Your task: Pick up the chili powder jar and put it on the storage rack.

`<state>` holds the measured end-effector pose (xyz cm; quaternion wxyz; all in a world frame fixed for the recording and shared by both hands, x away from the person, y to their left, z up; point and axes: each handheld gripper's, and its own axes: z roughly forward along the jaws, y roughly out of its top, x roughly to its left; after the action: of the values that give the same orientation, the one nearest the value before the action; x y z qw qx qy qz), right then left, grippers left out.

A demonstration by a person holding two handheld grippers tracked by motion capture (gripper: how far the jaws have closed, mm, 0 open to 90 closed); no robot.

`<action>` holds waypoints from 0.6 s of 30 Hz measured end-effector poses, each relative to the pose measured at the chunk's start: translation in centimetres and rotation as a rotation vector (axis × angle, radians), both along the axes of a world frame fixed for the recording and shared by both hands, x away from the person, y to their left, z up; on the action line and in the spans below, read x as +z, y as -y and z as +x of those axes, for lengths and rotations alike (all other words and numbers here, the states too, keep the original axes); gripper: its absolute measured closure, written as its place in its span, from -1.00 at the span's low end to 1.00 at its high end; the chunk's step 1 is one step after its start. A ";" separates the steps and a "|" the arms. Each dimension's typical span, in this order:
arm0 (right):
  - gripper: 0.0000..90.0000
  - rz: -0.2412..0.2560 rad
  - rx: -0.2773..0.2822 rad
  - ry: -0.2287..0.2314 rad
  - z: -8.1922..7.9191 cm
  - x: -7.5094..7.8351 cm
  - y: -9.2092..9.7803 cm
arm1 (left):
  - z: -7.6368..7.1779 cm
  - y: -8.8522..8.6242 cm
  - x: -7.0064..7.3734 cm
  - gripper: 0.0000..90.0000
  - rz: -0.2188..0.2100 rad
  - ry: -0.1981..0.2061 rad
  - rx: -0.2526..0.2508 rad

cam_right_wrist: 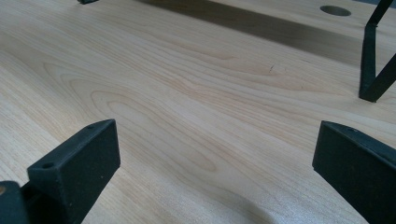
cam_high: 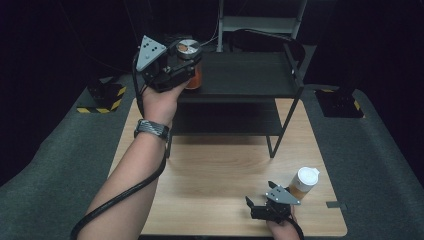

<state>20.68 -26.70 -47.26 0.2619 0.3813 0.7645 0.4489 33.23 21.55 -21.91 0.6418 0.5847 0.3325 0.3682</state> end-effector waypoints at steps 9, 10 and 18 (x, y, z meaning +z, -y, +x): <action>-1.00 -0.004 0.006 0.001 0.0 0.0 0.0 | 1.1 0.4 0.1 -0.23 0.006 -0.019 0.018; -1.00 -0.007 0.005 -0.001 0.0 0.1 0.0 | 1.1 0.4 0.1 -0.22 0.008 -0.022 0.018; -1.00 -0.016 0.007 -0.003 0.0 0.1 -0.1 | 1.5 0.6 -0.1 -0.23 0.015 -0.037 0.012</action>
<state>20.68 -26.57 -47.13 0.2623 0.3773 0.7698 0.4430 34.70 20.96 -21.98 0.6288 0.5944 0.3450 0.3638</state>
